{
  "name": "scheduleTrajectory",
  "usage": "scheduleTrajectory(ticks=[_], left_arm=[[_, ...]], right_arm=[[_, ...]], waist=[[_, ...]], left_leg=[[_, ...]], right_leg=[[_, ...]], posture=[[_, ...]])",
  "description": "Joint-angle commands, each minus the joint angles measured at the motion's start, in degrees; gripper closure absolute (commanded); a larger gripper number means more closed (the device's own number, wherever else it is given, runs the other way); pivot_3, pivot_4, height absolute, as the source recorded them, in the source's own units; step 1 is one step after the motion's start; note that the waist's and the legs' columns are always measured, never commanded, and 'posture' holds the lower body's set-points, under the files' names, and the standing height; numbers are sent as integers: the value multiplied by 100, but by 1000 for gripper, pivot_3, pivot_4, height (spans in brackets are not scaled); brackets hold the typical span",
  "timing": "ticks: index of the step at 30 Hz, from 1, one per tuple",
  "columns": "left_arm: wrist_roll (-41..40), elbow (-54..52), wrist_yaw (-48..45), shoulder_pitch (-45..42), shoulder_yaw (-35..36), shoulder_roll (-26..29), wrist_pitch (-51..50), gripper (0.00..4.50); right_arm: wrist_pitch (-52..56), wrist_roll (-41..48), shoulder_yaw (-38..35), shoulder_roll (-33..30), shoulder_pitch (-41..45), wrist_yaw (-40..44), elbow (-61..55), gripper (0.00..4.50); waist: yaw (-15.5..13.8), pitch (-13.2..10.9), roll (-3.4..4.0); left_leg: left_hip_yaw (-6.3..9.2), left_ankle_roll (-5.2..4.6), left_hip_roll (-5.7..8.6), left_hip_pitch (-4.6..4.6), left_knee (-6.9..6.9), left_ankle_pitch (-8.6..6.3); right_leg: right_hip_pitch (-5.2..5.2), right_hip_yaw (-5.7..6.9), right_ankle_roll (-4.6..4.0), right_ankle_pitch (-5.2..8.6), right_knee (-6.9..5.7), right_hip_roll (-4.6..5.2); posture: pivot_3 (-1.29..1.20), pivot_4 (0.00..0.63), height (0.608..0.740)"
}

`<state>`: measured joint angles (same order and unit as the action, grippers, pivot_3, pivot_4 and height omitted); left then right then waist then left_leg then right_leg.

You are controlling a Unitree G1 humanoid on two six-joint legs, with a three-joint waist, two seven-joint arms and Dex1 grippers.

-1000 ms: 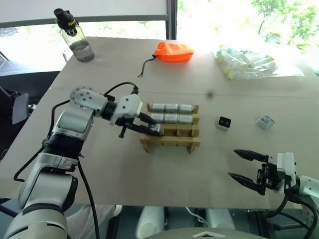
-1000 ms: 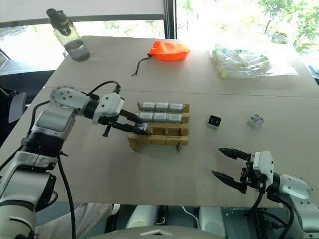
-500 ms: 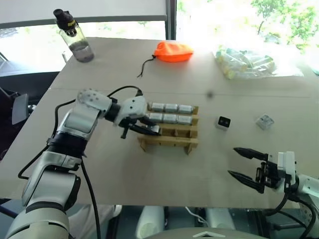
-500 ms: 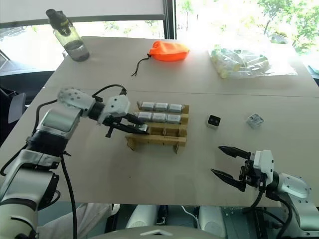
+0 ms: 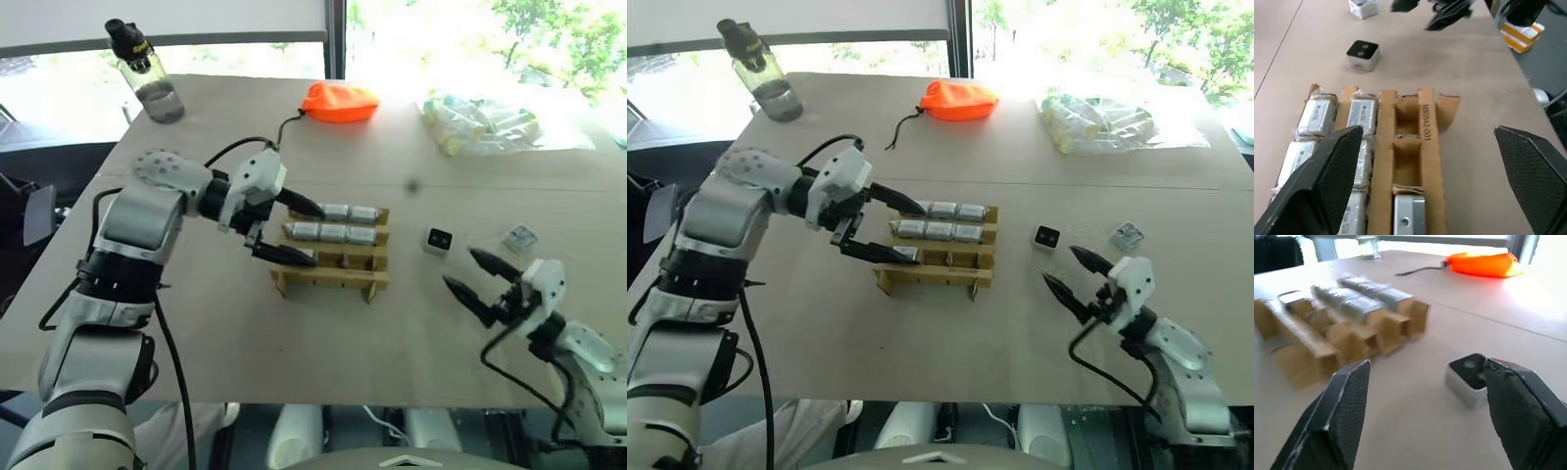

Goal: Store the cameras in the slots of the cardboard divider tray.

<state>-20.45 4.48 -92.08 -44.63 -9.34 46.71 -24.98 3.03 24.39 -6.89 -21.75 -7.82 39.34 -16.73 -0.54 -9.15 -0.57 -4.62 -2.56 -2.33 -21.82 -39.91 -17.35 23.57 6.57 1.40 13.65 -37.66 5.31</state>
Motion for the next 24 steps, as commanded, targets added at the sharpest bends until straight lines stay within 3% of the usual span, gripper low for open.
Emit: scheduleTrajectory(ticks=[1, 9, 13, 16, 24], left_arm=[[-127, -490, 78, 393, 272, 349, -108, 56], [-365, -1198, 661, 1132, 830, 755, -524, 56], [-517, -1486, 904, 1441, 1065, 861, -723, 56], [-598, -1674, 1091, 1667, 1228, 934, -812, 0], [-829, -2012, 1414, 1988, 1474, 1097, -1019, 0]], right_arm=[[698, -845, 434, 477, 209, -1428, -602, 837], [2389, -1590, 714, 1431, 975, -3257, -810, 837], [2785, -1638, 730, 1686, 1232, -3567, -805, 837], [3143, -1660, 926, 1723, 1318, -3567, -807, 47], [3682, -1805, 689, 2090, 1597, -4141, -489, 47]], waist=[[2, 0, 0], [-16, 1, -2], [-10, 0, -1], [2, 0, -1], [36, 0, -1]], left_leg=[[-1, 0, 1, 0, 0, 0], [11, 0, 6, -22, -12, 0], [12, 0, 6, -19, -8, 0], [11, 0, 6, -18, -7, 0], [10, 1, 5, -16, -4, 0]], right_leg=[[0, 0, 0, 0, 0, 0], [10, 3, 0, 0, 2, 9], [11, 4, 0, 0, 1, 6], [11, 5, 0, 0, 2, 6], [12, 5, 0, 0, 1, 5]], posture=[[0, 150, 726], [0, 150, 726], [0, 150, 726], [0, 150, 726], [0, 150, 726]])
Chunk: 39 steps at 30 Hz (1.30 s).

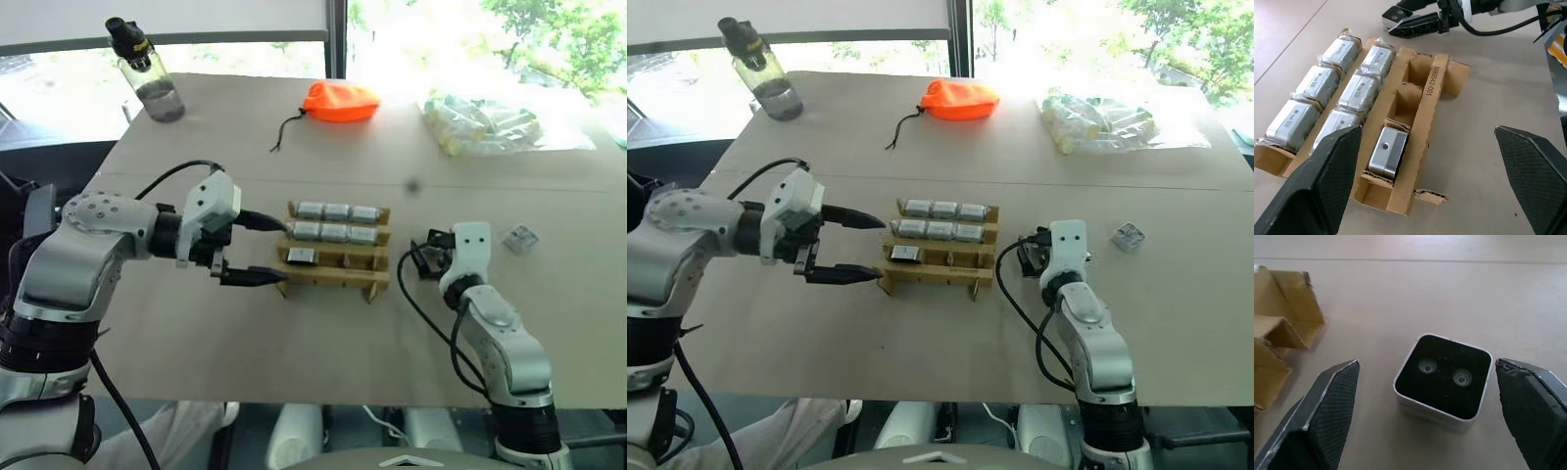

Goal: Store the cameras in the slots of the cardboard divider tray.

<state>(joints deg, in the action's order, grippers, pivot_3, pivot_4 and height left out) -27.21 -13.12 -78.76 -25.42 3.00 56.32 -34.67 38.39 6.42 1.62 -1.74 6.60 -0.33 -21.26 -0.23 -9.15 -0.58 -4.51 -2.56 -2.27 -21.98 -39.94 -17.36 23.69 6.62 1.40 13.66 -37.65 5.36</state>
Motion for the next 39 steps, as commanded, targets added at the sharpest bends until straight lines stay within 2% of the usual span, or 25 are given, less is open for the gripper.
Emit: scheduleTrajectory(ticks=[1, 7, 8, 9, 11, 13, 19, 23, 27, 30, 32, 35, 37, 39], left_arm=[[-176, -269, 101, 82, 246, 152, -56, 0], [-265, -259, 189, -10, 208, 202, -91, 0], [-272, -251, 195, -22, 199, 205, -88, 0], [-281, -246, 191, -41, 179, 207, -90, 0], [-301, -238, 183, -71, 149, 215, -93, 0], [-325, -215, 158, -106, 132, 215, -96, 0], [-298, -120, 104, -232, 38, 158, -53, 0], [-404, -75, 83, -360, -11, 65, -99, 0], [-416, 139, 3, -615, -166, -49, -55, 0], [-357, 467, -180, -988, -434, -179, -67, 0], [-267, 691, -270, -1216, -613, -272, -29, 0], [-52, 1205, -371, -1703, -937, -555, 113, 0], [88, 1465, -451, -1974, -1141, -739, 202, 0], [205, 1761, -423, -2308, -1358, -1014, 88, 0]], right_arm=[[187, -19, -195, 117, 184, -221, -10, 47], [174, -81, -242, 185, 260, -322, 76, 47], [172, -84, -241, 196, 261, -324, 81, 556], [150, -86, -244, 209, 255, -323, 85, 870], [108, -106, -249, 223, 240, -330, 82, 1917], [90, -115, -260, 237, 234, -342, 73, 2572], [-321, -295, -18, -115, 78, -11, 13, 2563], [-1301, -629, 410, -970, -47, 711, 45, 2563], [-2769, -568, 619, -1909, 49, 1973, 55, 2563], [-4259, -1284, 925, -2787, 501, 2456, 450, 2563], [-5177, -1851, 1112, -3194, 844, 2483, 808, 2563], [-6697, -3263, 1583, -3868, 1625, 2277, 1434, 2563], [-7291, -3871, 1788, -3978, 2075, 2047, 1749, 2563], [-7588, -4060, 1950, -3769, 2415, 1925, 1919, 2563]], waist=[[23, 0, 0], [71, 0, 0], [82, 0, 0], [93, 0, 0], [98, 0, 0], [97, 0, 0], [93, -1, 1], [97, -2, 1], [98, -5, 4], [96, -5, 0], [98, -6, -1], [94, -8, -5], [93, -8, -7], [92, -13, -16]], left_leg=[[0, 0, 0, 0, 0, 0], [0, 0, 1, 0, 4, 0], [0, 0, 1, 0, 4, 0], [0, 0, 1, 0, 5, 0], [-1, 0, 1, 1, 6, 0], [-1, 0, 1, 1, 6, 0], [-2, 0, 2, 1, 10, 0], [-6, 0, 3, 1, 14, 0], [-8, 0, 4, 3, 17, 0], [-10, -1, 6, 6, 16, 0], [-13, -1, 10, 8, 16, 0], [-19, -1, 12, 6, 16, 1], [-21, -1, 10, 3, 16, 1], [-28, 0, 10, 0, 16, 1]], right_leg=[[0, 0, 0, 0, 1, 0], [0, 1, 0, 0, 3, 1], [0, 1, 0, 0, 3, 0], [0, 0, 0, 0, 3, 0], [0, -1, 0, 0, 3, 0], [0, 0, 0, 0, 4, 0], [1, -2, 0, 0, 7, 0], [1, -4, 1, 0, 13, 0], [3, -5, 1, 1, 13, -2], [1, -6, 3, 1, 12, -1], [1, -8, 4, 2, 10, -1], [7, -10, 12, 7, 8, -4], [10, -11, 4, 2, 10, -5], [14, -14, 3, 1, 12, -5]], posture=[[0, 150, 726], [0, 150, 726], [0, 150, 726], [0, 150, 726], [0, 150, 726], [0, 150, 726], [0, 150, 726], [0, 150, 726], [0, 150, 726], [0, 150, 726], [0, 150, 726], [0, 150, 726], [0, 150, 726], [0, 150, 726]])
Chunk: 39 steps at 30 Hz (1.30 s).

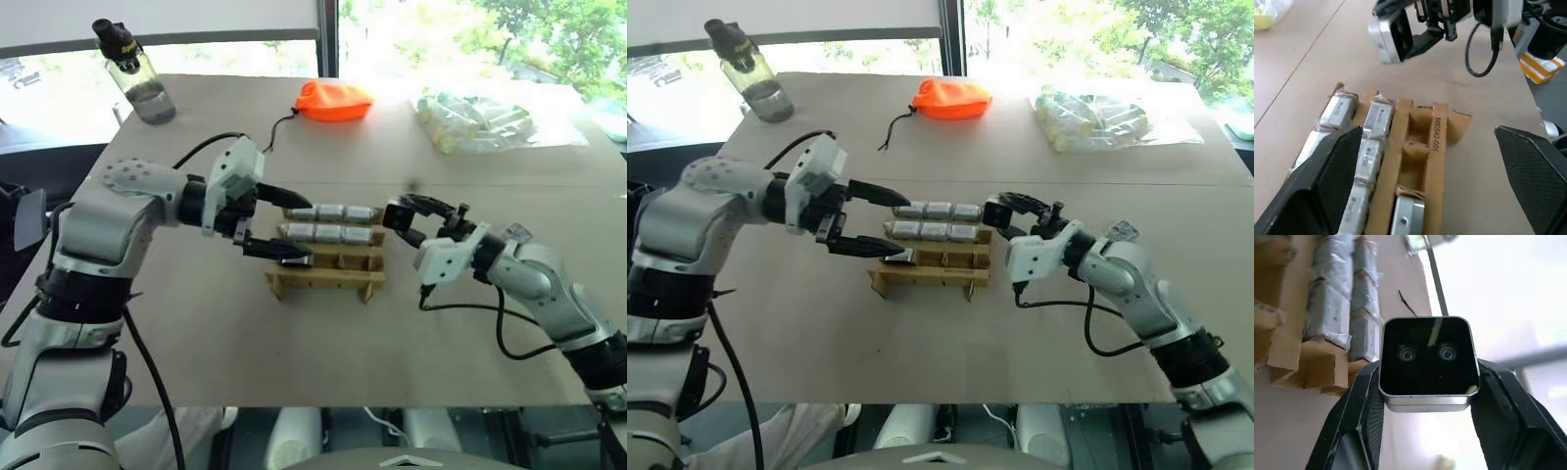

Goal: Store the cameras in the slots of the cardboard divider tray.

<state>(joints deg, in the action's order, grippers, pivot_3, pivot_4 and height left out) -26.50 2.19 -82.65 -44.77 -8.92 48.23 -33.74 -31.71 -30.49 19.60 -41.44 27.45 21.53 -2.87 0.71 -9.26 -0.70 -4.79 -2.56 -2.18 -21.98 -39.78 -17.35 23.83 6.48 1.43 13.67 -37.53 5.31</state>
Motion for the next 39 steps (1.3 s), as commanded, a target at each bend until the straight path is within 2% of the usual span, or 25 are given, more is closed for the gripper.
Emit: scheduleTrajectory(ticks=[1, 8, 17, 18, 20, 21, 22, 25, 26, 27, 30, 31, 35, 39], left_arm=[[166, 336, -24, -485, -234, -302, -77, 0], [615, 704, 175, -936, -693, -928, -188, 0], [807, 664, 154, -992, -766, -979, -234, 0], [815, 649, 166, -984, -755, -979, -235, 555], [828, 608, 179, -955, -735, -973, -241, 873], [828, 591, 187, -941, -730, -972, -251, 1414], [831, 577, 188, -930, -730, -969, -249, 1729], [825, 547, 190, -916, -734, -973, -260, 3048], [832, 542, 175, -911, -748, -962, -246, 3514], [824, 535, 176, -906, -748, -969, -251, 3786], [823, 520, 163, -896, -745, -977, -253, 3769], [828, 520, 161, -897, -749, -980, -251, 3769], [815, 535, 144, -928, -729, -1011, -236, 3769], [724, 487, 81, -955, -615, -1003, -178, 3769]], right_arm=[[-649, -396, 186, 294, 412, -284, 148, 2563], [-568, -1322, 350, 808, 792, -544, 350, 2563], [-417, -1568, 318, 979, 811, -627, 443, 2563], [-426, -1573, 323, 982, 810, -627, 438, 2563], [-438, -1564, 336, 996, 806, -617, 425, 2563], [-443, -1558, 343, 1007, 802, -613, 425, 2563], [-445, -1551, 351, 1018, 799, -605, 428, 2563], [-458, -1513, 364, 1053, 797, -577, 453, 2563], [-441, -1495, 363, 1072, 797, -562, 461, 2063], [-452, -1508, 364, 1068, 807, -568, 458, 1540], [-431, -1511, 356, 1059, 807, -530, 442, 119], [-424, -1506, 348, 1055, 800, -524, 434, 0], [-408, -1235, 221, 1063, 638, -574, 434, 0], [-197, -447, -91, 967, 127, -366, 285, 0]], waist=[[-1, -4, -6], [-14, -5, -6], [-6, -5, -6], [-5, -5, -6], [-5, -5, -6], [-6, -5, -6], [-6, -5, -6], [-4, -5, -6], [-4, -5, -6], [-5, -5, -6], [-6, -5, -6], [-6, -5, -6], [-8, -5, -6], [-24, -5, -6]], left_leg=[[-2, 0, -1, -2, 0, 0], [-2, 1, -5, -15, -9, 1], [6, 2, -7, -11, -16, 1], [6, 2, -7, -11, -16, 1], [5, 2, -7, -11, -16, 1], [6, 2, -7, -11, -16, 1], [7, 2, -8, -11, -16, 1], [7, 2, -8, -11, -17, 1], [7, 2, -8, -11, -16, 1], [8, 2, -8, -12, -17, 1], [8, 2, -8, -11, -19, 1], [8, 2, -8, -12, -19, 1], [9, 2, -8, -11, -19, 1], [13, 2, -8, -13, -19, 1]], right_leg=[[0, 1, 0, 0, 3, 0], [-1, 12, 0, -2, 11, 5], [-2, 10, 0, -2, 1, 5], [-2, 10, 0, -2, 1, 5], [-2, 10, 0, -2, 1, 5], [-2, 10, 0, -2, 1, 5], [-2, 10, 0, -2, 0, 6], [-2, 10, 0, -2, 0, 6], [-2, 10, 0, -2, 0, 6], [-2, 11, 0, -2, 0, 6], [-3, 11, 0, -2, -1, 6], [-3, 10, 0, -2, -2, 6], [-2, 11, 0, -2, -3, 6], [-5, 15, 0, -2, 0, 9]], posture=[[0, 150, 726], [0, 150, 726], [0, 150, 726], [0, 150, 726], [0, 150, 726], [0, 150, 726], [0, 150, 726], [0, 150, 726], [0, 150, 726], [0, 150, 726], [0, 150, 726], [0, 150, 726], [0, 150, 726], [0, 150, 726]])
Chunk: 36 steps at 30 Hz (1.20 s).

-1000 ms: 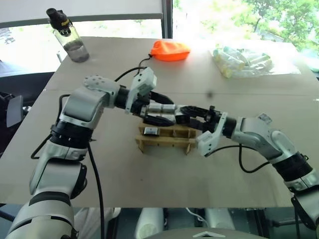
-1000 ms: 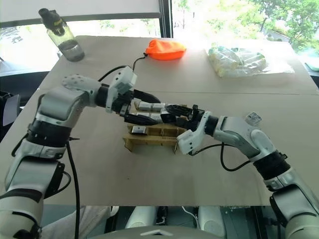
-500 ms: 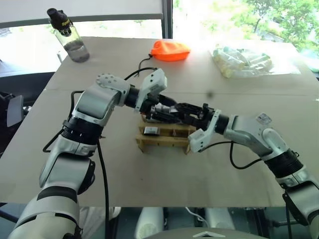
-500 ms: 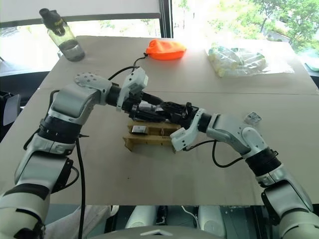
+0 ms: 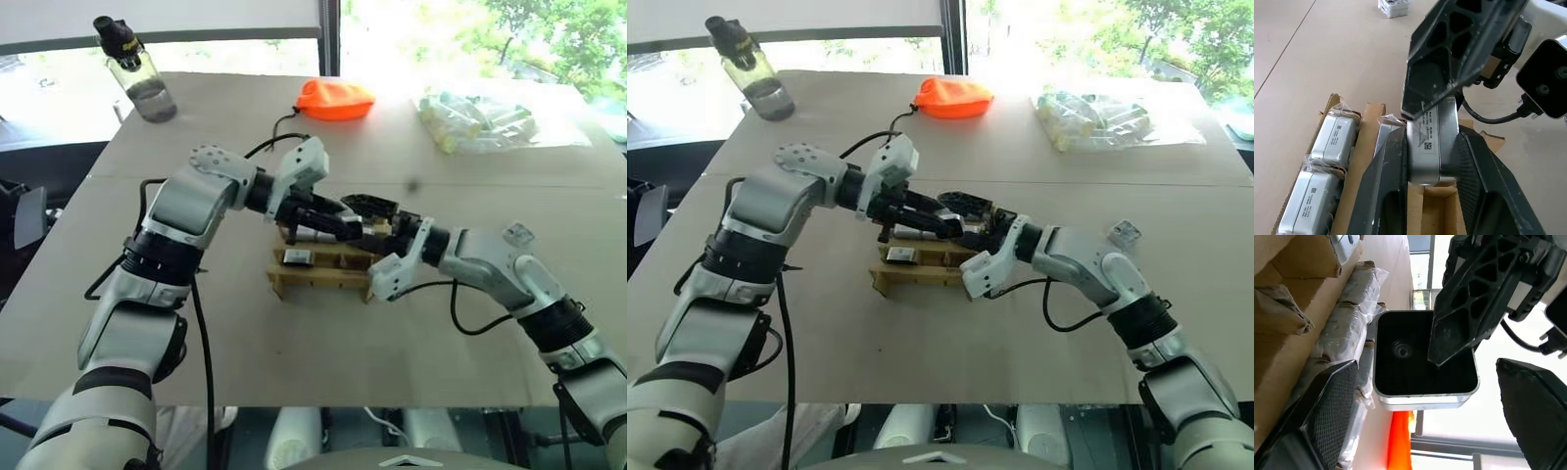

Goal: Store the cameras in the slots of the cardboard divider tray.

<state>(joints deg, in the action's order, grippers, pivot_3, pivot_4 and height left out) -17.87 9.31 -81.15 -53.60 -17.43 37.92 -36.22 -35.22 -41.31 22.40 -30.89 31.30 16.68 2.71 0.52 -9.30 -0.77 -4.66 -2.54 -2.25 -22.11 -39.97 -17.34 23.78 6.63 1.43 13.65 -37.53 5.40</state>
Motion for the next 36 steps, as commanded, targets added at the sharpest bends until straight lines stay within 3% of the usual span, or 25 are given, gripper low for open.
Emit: scheduleTrajectory(ticks=[1, 3, 7, 15, 18, 21, 30, 36], left_arm=[[-158, -238, -90, -73, 257, 48, 93, 3769], [-143, -252, -112, -51, 293, 74, 234, 3769], [-86, -198, -68, 43, 393, 49, 567, 3769], [-11, -437, -124, 416, 370, 265, 851, 3769], [80, -423, -101, 521, 351, 350, 956, 3769], [29, -546, -93, 601, 380, 382, 879, 3769], [411, -411, 19, 811, 238, 471, 1296, 3769], [657, -116, -18, 941, 110, 331, 1813, 3769]], right_arm=[[226, 929, -481, -124, -437, 213, -346, 0], [296, 1584, -628, -199, -727, 459, -456, 0], [1385, 4080, -1261, -414, -1576, 1537, -957, 0], [4146, 8503, -2670, -1242, -3602, 3715, -2183, 0], [4451, 9024, -2859, -1357, -4084, 4437, -2380, 0], [4408, 9228, -3096, -1020, -4171, 4517, -2224, 0], [3733, 8520, -3132, -859, -4097, 5773, -1526, 0], [3648, 8446, -3224, -733, -4009, 5950, -1344, 0]], waist=[[-4, 0, 0], [0, 0, 0], [-15, 0, 0], [-99, -2, 1], [-124, -4, 5], [-131, -3, 2], [-144, -3, 2], [-150, -2, 2]], left_leg=[[2, 0, 0, -1, 0, 0], [3, 0, 1, -1, -1, 0], [10, 0, 0, 4, -1, 0], [34, -3, -1, 7, -7, -2], [35, -6, 0, 13, -7, -3], [35, -11, 0, 15, -10, -6], [35, -17, 5, 10, -13, -10], [37, -16, 3, 13, -14, -9]], right_leg=[[-1, 2, 0, 0, 1, 2], [-2, 2, 0, 0, 2, 2], [-10, 8, 0, 0, 1, 2], [-28, 25, -2, -1, 4, 0], [-31, 24, -3, -1, -2, -1], [-34, 23, -2, -1, -6, -1], [-33, 24, -1, -1, 0, 2], [-34, 26, -1, -1, -6, 2]], posture=[[0, 150, 726], [0, 150, 726], [0, 150, 726], [0, 150, 726], [0, 150, 726], [0, 150, 726], [0, 150, 726], [0, 150, 726]])
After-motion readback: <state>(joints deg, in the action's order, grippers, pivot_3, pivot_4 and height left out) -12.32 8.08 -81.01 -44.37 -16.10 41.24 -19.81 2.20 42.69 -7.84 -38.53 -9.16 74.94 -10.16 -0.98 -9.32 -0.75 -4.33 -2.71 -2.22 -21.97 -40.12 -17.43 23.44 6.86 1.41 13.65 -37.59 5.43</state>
